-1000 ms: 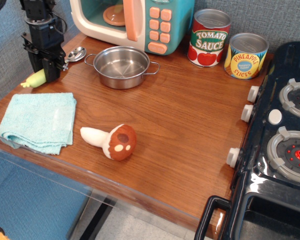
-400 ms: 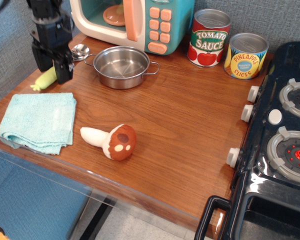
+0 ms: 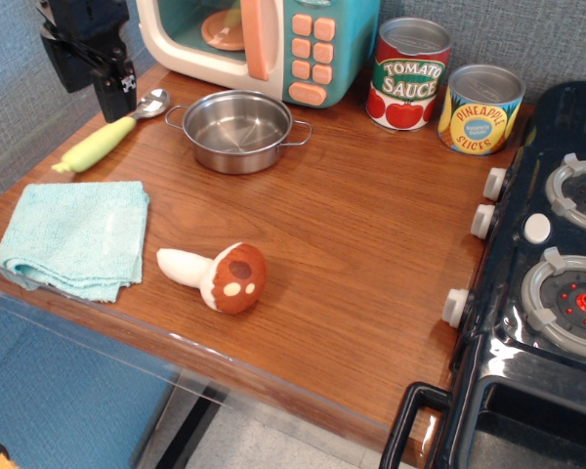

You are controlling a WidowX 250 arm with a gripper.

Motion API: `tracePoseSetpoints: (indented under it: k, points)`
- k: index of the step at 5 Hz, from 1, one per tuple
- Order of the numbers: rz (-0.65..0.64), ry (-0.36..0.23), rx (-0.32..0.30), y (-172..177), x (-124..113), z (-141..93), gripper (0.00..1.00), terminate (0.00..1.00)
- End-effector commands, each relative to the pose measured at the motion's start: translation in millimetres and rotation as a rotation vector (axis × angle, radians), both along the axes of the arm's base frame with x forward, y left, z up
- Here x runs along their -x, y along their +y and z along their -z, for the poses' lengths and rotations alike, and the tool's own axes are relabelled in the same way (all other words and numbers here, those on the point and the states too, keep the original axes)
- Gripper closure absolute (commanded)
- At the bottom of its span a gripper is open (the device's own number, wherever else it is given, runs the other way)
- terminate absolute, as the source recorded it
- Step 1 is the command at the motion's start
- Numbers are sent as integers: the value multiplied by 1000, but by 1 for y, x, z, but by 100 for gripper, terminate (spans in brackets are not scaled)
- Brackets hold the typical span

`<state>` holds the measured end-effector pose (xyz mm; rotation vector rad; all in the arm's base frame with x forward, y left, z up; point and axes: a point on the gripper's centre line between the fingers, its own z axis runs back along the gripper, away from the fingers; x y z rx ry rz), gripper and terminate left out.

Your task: Move the corn to the left of the counter

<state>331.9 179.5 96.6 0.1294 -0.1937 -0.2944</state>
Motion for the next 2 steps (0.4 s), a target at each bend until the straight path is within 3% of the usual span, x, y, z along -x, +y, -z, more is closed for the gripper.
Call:
tracePoseSetpoints:
  k: [1,2]
  points:
    - [-41,-54,-89,-7,12,-34,0,0]
    - [-41,-54,-89,-7,12,-34,0,100]
